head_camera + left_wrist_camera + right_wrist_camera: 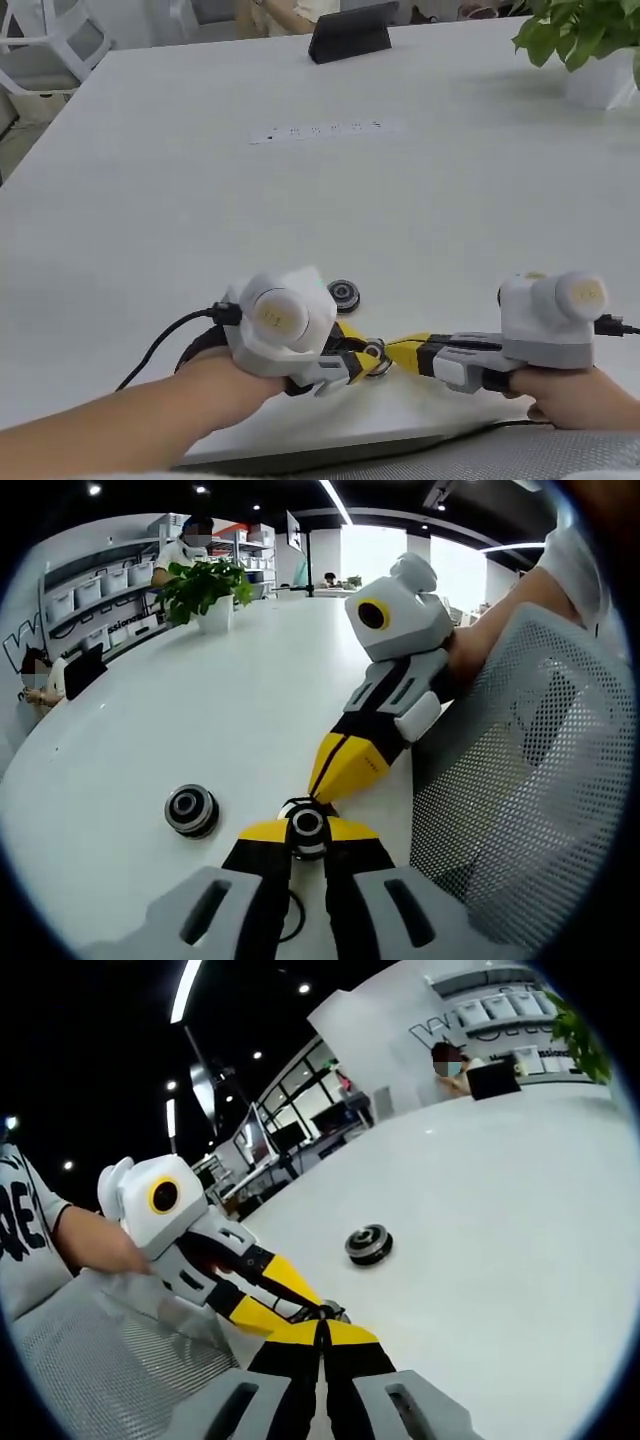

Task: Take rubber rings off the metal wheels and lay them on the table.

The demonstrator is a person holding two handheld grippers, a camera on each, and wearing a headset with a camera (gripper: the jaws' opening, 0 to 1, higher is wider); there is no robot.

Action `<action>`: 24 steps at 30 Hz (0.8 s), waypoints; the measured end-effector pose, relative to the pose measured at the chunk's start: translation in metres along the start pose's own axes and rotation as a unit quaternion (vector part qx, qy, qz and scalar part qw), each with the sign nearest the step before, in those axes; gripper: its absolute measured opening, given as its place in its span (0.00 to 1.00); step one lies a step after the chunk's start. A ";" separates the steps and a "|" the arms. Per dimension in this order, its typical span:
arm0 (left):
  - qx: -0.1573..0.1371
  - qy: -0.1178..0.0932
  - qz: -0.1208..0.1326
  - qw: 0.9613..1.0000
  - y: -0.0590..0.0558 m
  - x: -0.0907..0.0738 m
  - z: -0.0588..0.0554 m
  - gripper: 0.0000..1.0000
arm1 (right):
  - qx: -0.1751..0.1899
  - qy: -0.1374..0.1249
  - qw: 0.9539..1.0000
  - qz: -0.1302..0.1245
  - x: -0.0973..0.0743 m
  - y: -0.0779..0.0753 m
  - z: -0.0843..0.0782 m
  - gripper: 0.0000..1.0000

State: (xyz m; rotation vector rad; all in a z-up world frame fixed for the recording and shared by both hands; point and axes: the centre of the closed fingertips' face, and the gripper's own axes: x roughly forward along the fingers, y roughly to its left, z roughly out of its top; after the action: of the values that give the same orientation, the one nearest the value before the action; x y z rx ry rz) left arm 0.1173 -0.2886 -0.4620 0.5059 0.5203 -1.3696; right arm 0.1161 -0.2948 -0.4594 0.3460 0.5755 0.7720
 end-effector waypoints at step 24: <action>-0.001 -0.002 -0.001 1.000 0.000 0.000 0.000 0.07 | -0.021 -0.009 0.999 0.027 0.004 0.013 0.004 0.00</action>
State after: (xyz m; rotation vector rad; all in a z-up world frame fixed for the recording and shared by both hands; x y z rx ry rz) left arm 0.1172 -0.2891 -0.4620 0.5010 0.5197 -1.3713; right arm 0.1134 -0.2837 -0.4511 0.3309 0.5353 0.8306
